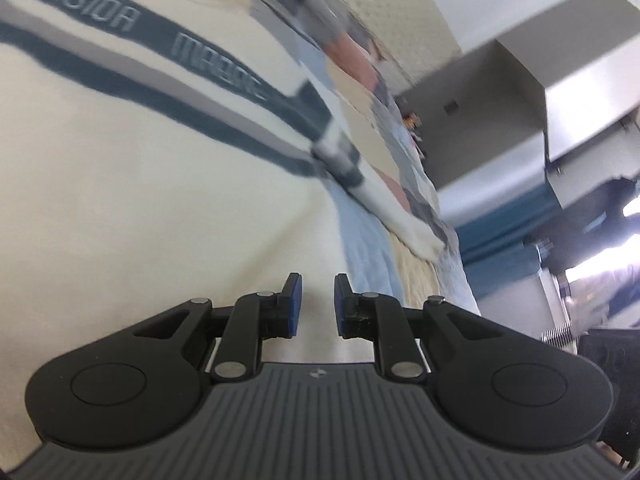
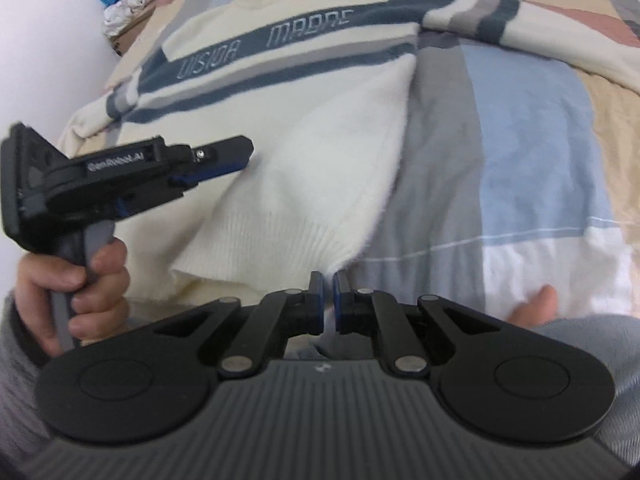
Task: Fold large clothes
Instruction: 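Lift the hem with the right tool and fold it toward the collar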
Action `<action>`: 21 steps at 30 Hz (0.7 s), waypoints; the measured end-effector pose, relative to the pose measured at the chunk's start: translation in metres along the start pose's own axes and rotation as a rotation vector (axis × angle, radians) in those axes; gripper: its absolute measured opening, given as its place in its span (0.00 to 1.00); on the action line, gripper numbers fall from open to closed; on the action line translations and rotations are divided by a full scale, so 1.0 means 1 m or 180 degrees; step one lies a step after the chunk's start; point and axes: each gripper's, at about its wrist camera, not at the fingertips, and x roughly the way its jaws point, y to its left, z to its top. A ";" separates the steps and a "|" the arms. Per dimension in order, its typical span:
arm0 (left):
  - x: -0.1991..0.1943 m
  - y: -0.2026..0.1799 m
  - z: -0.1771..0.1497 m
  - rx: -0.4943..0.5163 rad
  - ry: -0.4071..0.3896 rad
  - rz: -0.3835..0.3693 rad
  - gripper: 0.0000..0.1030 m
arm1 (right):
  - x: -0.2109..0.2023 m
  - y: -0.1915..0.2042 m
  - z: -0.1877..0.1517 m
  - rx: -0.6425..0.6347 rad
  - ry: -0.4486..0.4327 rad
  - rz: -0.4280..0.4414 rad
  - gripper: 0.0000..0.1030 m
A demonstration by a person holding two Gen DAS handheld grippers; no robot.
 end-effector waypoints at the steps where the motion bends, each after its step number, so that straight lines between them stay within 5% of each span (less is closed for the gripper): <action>1: 0.003 -0.003 -0.003 0.0049 0.0030 0.0018 0.18 | 0.000 0.001 -0.004 0.0002 0.0008 -0.0012 0.07; 8: 0.040 -0.004 -0.026 0.0167 0.0470 0.0369 0.18 | 0.001 0.000 -0.013 0.0022 0.0005 -0.0043 0.03; 21: 0.070 -0.024 -0.061 0.0671 0.0757 0.0528 0.18 | -0.030 -0.028 0.016 0.0341 -0.0820 -0.0028 0.04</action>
